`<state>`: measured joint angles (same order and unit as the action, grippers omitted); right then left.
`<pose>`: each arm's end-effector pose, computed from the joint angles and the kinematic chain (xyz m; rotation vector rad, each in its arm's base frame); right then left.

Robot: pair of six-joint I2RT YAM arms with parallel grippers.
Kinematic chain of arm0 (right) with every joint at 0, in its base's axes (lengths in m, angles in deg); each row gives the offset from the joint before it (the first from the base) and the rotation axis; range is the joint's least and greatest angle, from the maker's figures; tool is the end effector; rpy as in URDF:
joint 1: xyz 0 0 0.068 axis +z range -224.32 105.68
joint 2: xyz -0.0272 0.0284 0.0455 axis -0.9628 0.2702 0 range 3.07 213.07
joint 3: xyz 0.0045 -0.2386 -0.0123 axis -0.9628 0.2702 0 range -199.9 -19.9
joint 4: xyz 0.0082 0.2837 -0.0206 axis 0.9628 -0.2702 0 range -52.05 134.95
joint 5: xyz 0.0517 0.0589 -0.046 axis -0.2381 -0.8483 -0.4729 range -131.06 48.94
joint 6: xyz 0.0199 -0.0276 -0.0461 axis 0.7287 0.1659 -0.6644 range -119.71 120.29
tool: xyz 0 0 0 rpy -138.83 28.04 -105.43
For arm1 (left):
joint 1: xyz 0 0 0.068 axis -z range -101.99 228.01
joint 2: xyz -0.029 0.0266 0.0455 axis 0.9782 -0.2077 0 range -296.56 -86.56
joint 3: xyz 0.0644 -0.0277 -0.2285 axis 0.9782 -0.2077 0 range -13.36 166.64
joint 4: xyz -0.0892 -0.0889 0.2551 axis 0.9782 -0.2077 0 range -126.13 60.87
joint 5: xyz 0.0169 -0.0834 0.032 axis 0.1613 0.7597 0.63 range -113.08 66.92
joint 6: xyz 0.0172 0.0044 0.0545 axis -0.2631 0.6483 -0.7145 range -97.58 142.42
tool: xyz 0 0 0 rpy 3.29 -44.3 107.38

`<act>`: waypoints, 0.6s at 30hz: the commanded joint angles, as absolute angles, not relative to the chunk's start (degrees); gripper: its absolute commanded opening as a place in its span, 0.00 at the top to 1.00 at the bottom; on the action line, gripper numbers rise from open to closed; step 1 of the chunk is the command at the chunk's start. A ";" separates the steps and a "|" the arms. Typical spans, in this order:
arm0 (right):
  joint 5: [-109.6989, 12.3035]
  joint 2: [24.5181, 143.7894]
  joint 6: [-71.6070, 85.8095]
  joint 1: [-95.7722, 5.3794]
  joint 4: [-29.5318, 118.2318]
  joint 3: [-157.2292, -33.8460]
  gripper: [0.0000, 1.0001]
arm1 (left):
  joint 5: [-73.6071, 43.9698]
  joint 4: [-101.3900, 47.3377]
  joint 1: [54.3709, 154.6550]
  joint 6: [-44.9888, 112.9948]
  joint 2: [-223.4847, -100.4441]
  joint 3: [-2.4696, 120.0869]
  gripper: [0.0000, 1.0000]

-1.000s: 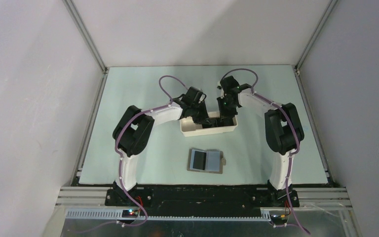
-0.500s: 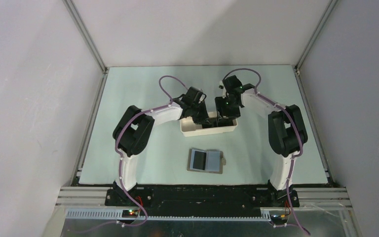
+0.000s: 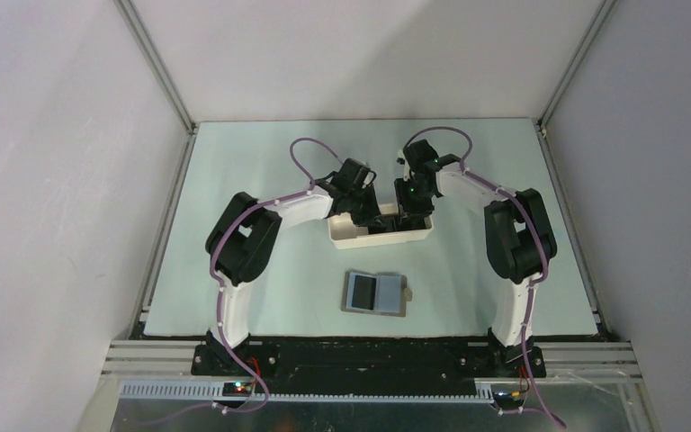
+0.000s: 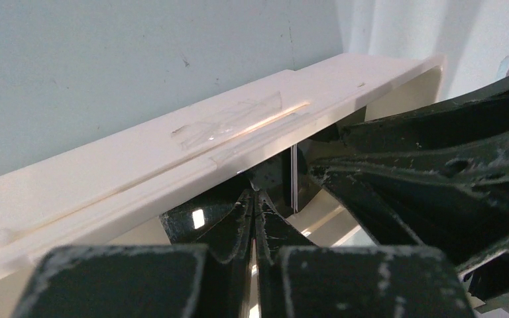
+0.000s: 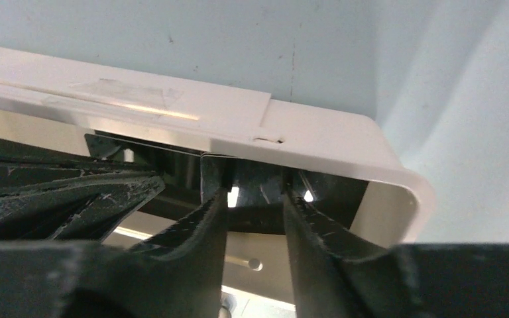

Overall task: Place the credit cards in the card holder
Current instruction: Pick up the credit card from the storage box.

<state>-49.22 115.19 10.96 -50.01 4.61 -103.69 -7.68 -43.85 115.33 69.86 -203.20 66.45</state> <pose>0.3744 0.1754 0.1442 -0.3709 2.7838 0.3502 0.3471 -0.2781 0.1160 -0.1104 2.6805 -0.8973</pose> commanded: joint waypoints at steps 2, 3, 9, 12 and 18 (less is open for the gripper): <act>-46.19 115.93 10.60 -49.94 5.69 -103.23 0.64 | -7.46 -44.35 115.33 68.04 -203.87 67.91 0.94; -46.04 115.99 10.51 -49.95 5.72 -103.16 0.66 | -7.45 -44.40 115.36 68.04 -203.84 67.86 0.94; -45.74 114.21 10.38 -49.95 5.66 -102.79 0.61 | -7.38 -44.35 115.32 68.13 -203.97 67.75 0.94; -48.47 113.13 11.25 -50.06 6.11 -102.39 0.42 | -7.39 -44.35 115.36 68.13 -203.94 67.72 0.94; -50.64 113.56 12.25 -50.34 7.17 -101.82 0.28 | -7.37 -44.36 115.36 68.13 -203.93 67.81 0.94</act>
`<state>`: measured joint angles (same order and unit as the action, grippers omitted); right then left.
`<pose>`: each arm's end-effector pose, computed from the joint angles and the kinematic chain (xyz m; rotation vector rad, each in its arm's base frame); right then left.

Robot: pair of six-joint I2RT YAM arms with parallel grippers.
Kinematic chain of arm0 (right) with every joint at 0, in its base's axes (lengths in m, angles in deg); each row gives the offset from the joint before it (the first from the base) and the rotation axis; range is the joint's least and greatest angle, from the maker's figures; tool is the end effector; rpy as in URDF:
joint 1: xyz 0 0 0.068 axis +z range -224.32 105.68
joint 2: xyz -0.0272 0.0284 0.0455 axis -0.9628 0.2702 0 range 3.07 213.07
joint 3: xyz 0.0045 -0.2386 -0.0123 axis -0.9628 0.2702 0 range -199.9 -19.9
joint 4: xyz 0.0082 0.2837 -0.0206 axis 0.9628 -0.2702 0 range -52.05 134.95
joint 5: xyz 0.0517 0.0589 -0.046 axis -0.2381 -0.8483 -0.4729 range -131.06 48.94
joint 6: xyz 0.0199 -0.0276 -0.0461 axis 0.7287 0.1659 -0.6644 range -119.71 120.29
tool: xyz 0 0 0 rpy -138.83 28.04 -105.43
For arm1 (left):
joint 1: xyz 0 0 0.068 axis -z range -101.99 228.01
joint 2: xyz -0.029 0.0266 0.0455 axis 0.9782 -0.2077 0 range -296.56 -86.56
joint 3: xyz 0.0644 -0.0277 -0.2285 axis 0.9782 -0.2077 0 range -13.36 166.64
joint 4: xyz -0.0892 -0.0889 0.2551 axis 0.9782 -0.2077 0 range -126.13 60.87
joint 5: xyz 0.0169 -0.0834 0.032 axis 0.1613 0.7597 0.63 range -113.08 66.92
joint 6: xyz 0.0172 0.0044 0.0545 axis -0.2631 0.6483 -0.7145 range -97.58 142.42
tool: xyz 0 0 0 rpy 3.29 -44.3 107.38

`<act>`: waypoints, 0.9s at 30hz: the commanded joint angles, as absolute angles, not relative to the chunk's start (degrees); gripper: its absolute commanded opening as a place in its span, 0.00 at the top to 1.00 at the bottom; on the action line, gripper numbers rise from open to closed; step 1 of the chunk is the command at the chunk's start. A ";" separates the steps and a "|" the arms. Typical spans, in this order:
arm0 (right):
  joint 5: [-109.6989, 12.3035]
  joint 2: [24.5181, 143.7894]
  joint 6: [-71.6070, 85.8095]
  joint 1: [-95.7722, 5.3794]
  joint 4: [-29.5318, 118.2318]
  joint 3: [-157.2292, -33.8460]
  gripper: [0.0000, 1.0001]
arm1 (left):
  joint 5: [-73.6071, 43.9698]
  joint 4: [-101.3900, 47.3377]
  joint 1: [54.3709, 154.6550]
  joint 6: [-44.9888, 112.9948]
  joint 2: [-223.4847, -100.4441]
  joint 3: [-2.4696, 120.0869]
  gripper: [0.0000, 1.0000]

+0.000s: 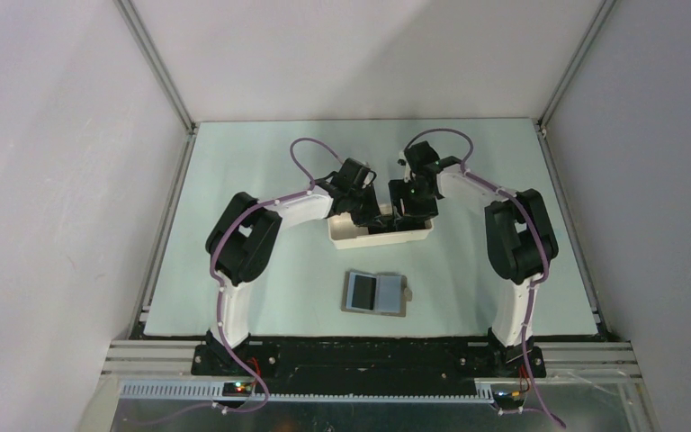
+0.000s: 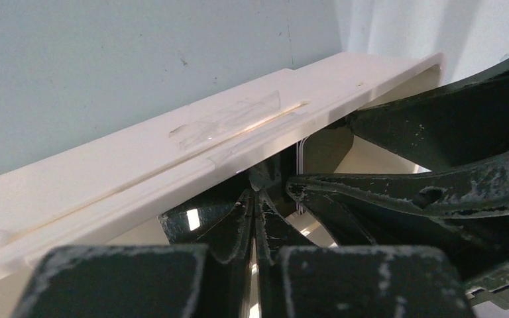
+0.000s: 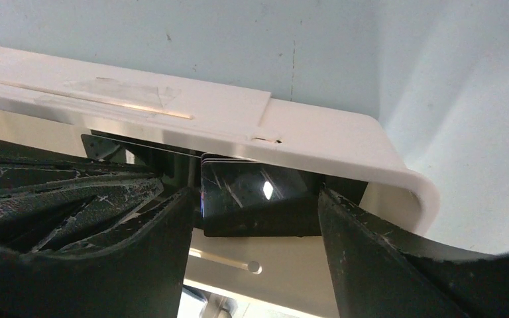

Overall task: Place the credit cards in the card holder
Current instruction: Pick up the credit card from the storage box.

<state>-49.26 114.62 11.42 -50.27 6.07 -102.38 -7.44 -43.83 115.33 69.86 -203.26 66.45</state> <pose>0.3735 0.1730 0.1421 -0.3533 2.7739 0.3559 0.3470 -0.2782 0.1156 -0.1087 2.6826 -0.9015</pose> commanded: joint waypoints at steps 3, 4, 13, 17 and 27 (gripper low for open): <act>-50.47 114.48 12.21 -50.54 7.23 -101.82 0.26 | -7.22 -44.36 115.37 68.13 -203.98 67.81 0.94; -50.38 114.90 12.10 -50.65 7.23 -101.82 0.26 | -7.20 -44.36 115.34 68.13 -203.98 67.75 0.94; -49.68 114.71 11.93 -51.35 7.18 -101.86 0.46 | -7.21 -44.36 115.31 68.13 -204.07 67.80 0.95; -49.42 113.65 11.78 -51.89 6.63 -102.07 0.53 | -7.05 -44.39 115.36 68.13 -204.06 67.86 0.95; -50.08 109.37 11.75 -53.15 4.28 -102.53 0.54 | -7.12 -44.34 115.36 68.17 -204.25 68.02 0.95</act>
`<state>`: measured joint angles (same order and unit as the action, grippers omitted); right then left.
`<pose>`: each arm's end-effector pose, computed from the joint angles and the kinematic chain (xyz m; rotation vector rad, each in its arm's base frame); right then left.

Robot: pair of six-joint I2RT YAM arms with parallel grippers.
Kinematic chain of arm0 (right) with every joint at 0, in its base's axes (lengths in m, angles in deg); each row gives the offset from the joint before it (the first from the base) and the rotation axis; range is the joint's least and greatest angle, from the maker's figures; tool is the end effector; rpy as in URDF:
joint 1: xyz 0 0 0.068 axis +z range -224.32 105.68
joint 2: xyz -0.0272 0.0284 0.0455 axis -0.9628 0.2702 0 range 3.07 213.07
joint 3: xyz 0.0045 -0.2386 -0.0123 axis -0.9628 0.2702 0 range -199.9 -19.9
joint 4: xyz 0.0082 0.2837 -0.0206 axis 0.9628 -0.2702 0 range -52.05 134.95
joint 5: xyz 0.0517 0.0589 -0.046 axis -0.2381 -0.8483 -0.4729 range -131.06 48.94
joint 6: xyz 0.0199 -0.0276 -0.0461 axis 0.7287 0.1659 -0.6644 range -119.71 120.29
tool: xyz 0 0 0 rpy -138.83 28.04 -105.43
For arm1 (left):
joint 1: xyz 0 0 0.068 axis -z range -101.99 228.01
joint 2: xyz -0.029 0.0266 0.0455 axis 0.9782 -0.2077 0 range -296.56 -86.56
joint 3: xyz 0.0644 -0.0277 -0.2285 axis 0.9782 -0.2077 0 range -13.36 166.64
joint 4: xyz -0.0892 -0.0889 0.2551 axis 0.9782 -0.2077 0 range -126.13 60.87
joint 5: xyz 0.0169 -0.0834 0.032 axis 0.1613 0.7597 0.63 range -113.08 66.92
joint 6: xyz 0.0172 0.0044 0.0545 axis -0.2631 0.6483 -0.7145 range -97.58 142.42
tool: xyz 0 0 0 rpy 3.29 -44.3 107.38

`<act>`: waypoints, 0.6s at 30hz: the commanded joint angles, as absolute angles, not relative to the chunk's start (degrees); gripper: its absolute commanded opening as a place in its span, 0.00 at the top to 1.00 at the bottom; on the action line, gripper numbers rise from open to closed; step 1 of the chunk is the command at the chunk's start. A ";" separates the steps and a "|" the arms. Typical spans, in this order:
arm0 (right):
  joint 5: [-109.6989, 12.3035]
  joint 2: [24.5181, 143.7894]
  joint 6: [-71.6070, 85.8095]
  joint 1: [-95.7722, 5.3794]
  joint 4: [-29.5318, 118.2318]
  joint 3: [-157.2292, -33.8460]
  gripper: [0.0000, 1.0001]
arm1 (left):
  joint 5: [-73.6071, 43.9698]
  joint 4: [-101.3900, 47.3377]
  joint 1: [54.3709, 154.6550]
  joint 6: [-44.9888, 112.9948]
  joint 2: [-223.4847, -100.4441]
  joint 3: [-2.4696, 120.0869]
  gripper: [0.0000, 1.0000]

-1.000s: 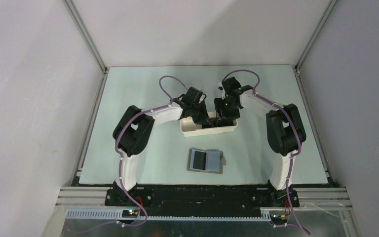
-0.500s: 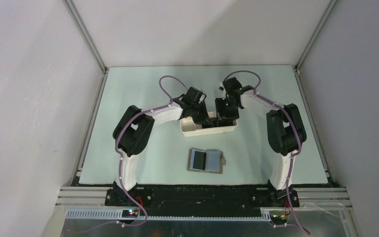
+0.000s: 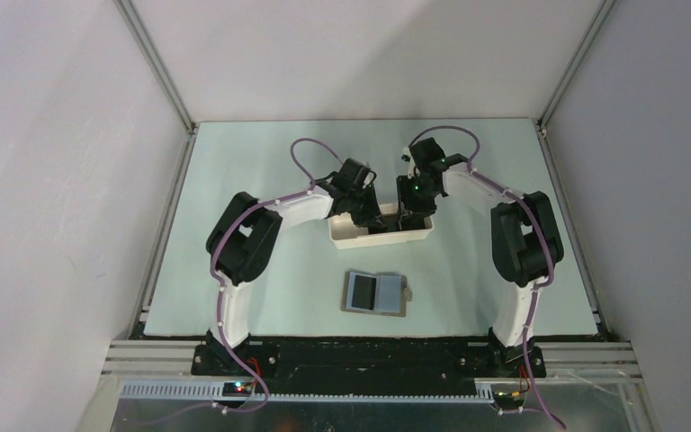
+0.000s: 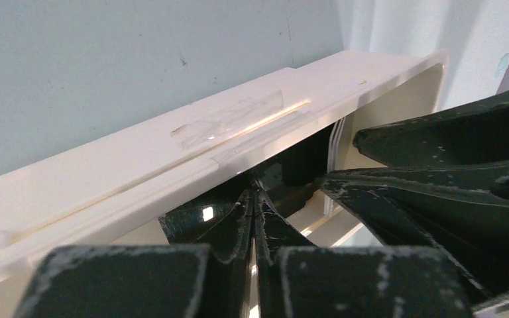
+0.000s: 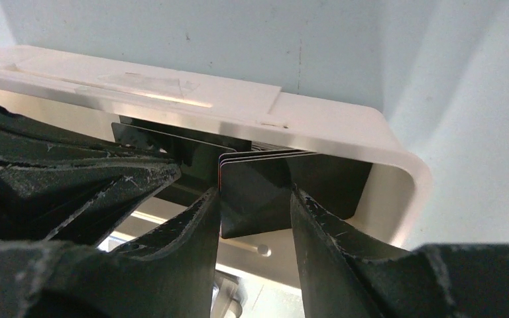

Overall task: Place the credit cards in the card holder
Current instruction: Pick up the credit card from the storage box.

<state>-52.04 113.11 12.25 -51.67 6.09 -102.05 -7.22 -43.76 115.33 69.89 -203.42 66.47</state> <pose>0.3751 0.1649 0.1510 -0.3136 2.7626 0.4254 0.3471 -0.2784 0.1146 -0.1079 2.6853 -0.9051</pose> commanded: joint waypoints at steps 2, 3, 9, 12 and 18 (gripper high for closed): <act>-50.31 108.82 11.70 -53.45 4.00 -102.59 0.54 | -7.11 -44.35 115.34 68.13 -204.31 68.05 0.96; -50.39 108.44 11.64 -53.70 3.75 -102.64 0.54 | -7.09 -44.34 115.31 68.13 -204.32 68.04 0.96; -51.71 106.73 11.68 -55.58 2.52 -102.54 0.54 | -6.96 -44.37 115.37 68.21 -204.49 68.10 0.97; -52.71 106.01 11.68 -56.62 2.30 -102.11 0.55 | -6.76 -44.41 115.36 68.21 -204.46 68.31 0.97; -54.25 104.71 12.03 -59.31 2.14 -100.86 0.58 | -5.43 -44.33 115.43 68.05 -203.52 70.03 0.94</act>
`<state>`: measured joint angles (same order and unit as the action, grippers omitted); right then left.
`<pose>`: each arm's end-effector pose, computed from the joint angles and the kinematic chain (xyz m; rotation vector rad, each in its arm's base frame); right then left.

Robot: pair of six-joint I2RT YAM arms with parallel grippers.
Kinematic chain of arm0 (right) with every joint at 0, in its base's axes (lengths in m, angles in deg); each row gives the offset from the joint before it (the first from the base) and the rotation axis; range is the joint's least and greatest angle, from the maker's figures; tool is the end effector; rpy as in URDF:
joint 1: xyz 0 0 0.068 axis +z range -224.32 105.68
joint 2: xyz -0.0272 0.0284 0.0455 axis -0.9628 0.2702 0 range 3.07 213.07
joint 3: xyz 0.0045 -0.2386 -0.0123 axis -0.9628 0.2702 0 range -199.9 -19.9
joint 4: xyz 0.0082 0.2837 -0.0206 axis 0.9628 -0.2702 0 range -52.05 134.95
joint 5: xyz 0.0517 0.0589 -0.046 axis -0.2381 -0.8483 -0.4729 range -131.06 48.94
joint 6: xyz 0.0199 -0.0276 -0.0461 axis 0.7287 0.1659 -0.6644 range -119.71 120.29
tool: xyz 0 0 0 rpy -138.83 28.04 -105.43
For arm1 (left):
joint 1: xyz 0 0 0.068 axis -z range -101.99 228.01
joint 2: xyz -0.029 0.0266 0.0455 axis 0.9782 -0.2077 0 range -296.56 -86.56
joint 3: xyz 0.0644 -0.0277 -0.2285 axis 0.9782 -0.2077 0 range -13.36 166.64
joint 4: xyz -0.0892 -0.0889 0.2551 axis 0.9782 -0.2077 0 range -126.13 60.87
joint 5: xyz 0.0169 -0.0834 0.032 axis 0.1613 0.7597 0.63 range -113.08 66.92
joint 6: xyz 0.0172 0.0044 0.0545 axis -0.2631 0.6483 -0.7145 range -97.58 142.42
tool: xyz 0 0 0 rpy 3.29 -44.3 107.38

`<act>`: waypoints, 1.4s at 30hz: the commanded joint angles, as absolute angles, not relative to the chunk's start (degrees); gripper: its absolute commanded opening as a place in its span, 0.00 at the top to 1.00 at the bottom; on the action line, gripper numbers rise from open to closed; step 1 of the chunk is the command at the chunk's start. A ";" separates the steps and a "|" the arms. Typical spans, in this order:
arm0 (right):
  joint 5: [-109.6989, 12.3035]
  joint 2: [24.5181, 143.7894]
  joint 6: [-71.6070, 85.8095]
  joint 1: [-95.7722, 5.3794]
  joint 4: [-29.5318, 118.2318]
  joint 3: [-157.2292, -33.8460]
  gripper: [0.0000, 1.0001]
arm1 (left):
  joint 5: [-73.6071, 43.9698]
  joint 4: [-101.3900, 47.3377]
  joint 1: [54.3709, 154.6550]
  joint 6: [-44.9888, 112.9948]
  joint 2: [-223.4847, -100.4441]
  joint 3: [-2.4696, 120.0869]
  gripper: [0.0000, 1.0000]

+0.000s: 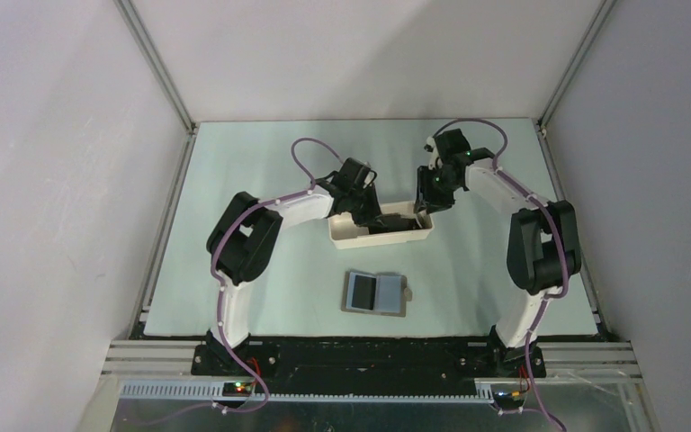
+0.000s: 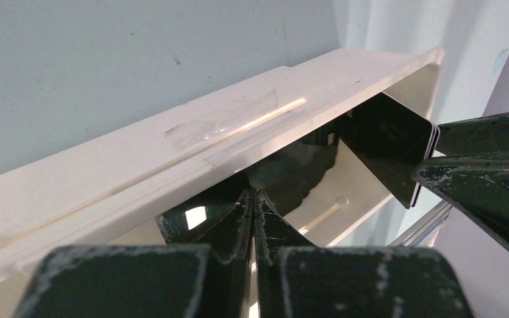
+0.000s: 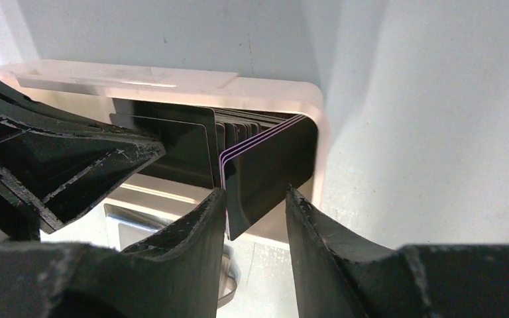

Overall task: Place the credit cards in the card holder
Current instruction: Pick up the credit card from the storage box.

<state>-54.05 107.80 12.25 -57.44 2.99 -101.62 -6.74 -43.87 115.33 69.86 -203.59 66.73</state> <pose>0.3779 0.1242 0.1819 -0.1867 2.7338 0.4537 0.3474 -0.2791 0.1148 -0.1034 2.6885 -0.9141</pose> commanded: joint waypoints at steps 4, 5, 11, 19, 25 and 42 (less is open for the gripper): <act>-54.94 103.60 12.11 -60.72 1.95 -100.22 0.60 | -3.64 -44.06 115.68 68.20 -202.55 73.48 0.77; -55.23 103.43 12.13 -60.97 1.92 -99.99 0.60 | -2.82 -43.89 115.89 68.43 -202.33 74.77 0.73; -57.83 101.61 12.49 -63.82 2.52 -98.49 0.58 | 1.63 -41.57 116.62 70.89 -204.57 80.48 0.60; -60.59 100.86 12.86 -65.73 3.56 -96.88 0.53 | 2.76 -41.05 119.29 73.04 -209.87 83.81 0.57; -64.04 99.61 13.76 -67.10 4.57 -95.78 0.39 | 2.65 -39.25 120.58 75.22 -212.25 85.67 0.53; -71.97 99.11 15.61 -71.60 6.92 -92.50 0.59 | 1.72 -30.62 120.21 79.02 -210.64 80.86 0.55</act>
